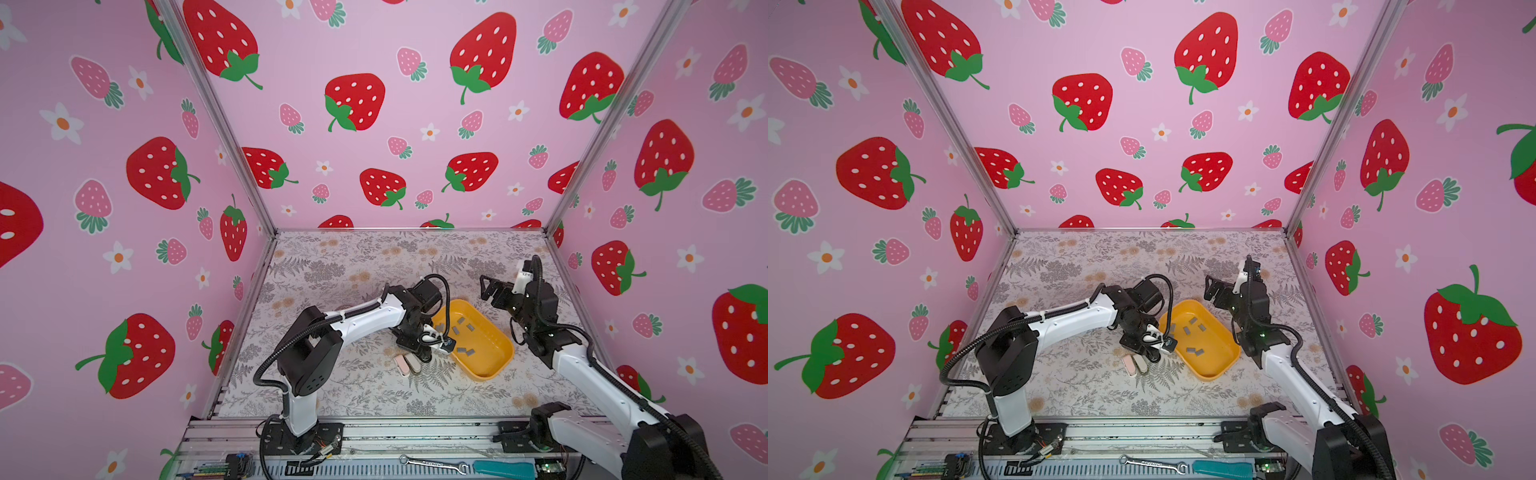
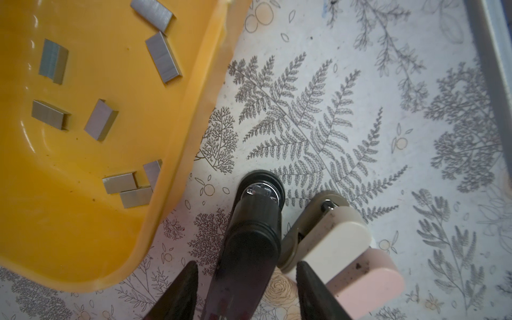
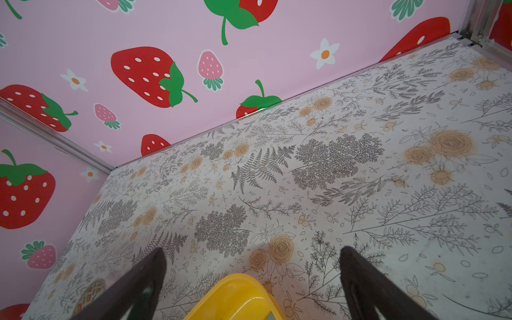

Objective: Load the staples into the stapler
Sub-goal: 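Close the left gripper on the black stapler's body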

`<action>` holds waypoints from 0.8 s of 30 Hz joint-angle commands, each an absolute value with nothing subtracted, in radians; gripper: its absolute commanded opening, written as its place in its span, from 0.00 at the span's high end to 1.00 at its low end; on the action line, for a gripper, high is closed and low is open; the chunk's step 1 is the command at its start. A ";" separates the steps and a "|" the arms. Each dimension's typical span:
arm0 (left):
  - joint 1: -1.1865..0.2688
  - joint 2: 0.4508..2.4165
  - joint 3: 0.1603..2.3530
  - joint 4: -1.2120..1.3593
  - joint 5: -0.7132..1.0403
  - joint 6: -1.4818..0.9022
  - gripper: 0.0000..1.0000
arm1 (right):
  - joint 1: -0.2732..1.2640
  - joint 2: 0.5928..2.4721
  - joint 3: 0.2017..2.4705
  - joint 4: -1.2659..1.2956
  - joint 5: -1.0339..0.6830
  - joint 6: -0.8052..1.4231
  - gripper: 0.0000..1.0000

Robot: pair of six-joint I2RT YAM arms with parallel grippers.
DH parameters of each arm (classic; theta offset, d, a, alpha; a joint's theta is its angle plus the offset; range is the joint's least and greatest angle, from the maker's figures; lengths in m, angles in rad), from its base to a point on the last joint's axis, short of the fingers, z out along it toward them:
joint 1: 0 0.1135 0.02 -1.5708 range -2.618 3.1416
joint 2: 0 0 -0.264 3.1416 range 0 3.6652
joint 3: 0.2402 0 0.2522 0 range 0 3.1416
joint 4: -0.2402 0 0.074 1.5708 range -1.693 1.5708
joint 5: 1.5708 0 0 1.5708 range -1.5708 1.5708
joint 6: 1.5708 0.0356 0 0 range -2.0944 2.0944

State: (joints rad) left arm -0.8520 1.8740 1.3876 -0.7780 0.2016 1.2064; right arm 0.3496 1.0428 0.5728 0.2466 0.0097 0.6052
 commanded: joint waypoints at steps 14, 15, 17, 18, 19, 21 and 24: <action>-0.880 1.930 1.452 -0.842 0.219 1.221 0.67 | 0.348 1.052 0.575 0.259 0.014 0.621 0.00; -0.880 1.930 1.460 -0.851 0.221 1.219 0.75 | 0.348 1.052 0.574 0.258 0.014 0.621 0.00; -0.875 1.928 1.478 -0.866 0.225 1.214 0.88 | 0.348 1.054 0.574 0.257 0.018 0.620 0.00; -0.873 1.923 1.488 -0.875 0.222 1.209 0.97 | 0.348 1.057 0.575 0.255 0.025 0.623 0.00; -0.868 1.918 1.496 -0.881 0.216 1.204 1.00 | 0.347 1.057 0.575 0.253 0.034 0.627 0.00; -0.851 1.894 1.518 -0.890 0.205 1.173 1.00 | 0.347 1.050 0.566 0.256 0.060 0.634 0.00; -0.816 1.822 1.550 -0.871 0.173 1.087 1.00 | 0.345 1.025 0.554 0.252 0.117 0.653 0.01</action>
